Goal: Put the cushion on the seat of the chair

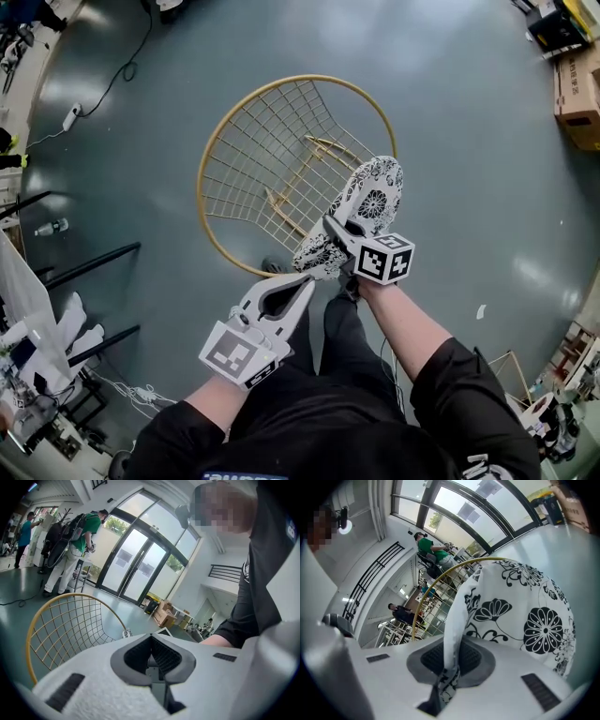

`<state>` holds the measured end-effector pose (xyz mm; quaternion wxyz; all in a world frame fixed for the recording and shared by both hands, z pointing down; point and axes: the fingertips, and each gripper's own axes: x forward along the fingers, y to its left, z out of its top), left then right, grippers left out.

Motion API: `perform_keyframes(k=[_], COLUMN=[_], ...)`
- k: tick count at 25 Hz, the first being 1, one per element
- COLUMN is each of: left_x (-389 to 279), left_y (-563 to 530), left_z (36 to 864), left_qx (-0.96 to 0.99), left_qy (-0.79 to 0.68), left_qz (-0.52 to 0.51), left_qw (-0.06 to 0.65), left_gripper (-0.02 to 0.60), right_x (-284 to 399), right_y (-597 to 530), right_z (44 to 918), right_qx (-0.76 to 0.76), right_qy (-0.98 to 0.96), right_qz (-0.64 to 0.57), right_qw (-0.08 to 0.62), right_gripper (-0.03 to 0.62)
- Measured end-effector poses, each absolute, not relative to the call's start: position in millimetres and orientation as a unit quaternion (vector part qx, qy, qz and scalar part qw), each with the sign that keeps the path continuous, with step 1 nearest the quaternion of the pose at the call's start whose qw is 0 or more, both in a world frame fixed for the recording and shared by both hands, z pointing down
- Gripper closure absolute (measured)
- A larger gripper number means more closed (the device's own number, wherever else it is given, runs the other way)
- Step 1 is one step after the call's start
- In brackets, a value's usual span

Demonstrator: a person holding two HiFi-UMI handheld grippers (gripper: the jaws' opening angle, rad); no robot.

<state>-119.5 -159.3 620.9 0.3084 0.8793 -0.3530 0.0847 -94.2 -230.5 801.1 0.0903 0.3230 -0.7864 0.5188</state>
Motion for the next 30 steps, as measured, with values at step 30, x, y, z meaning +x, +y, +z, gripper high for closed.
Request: perform_keyframes(k=[30], left_x=[-208], left_y=[-171], left_z=[707], left_qx=[0.858], left_qy=[-0.383], left_qz=[0.075], left_qw=[0.334], left_gripper=[0.565], right_x=[-197], right_y=[-311], right_z=[951], right_qx=[0.391], right_qy=[-0.724], right_qz=[0.557], right_qw=[0.113], right_gripper=[0.554])
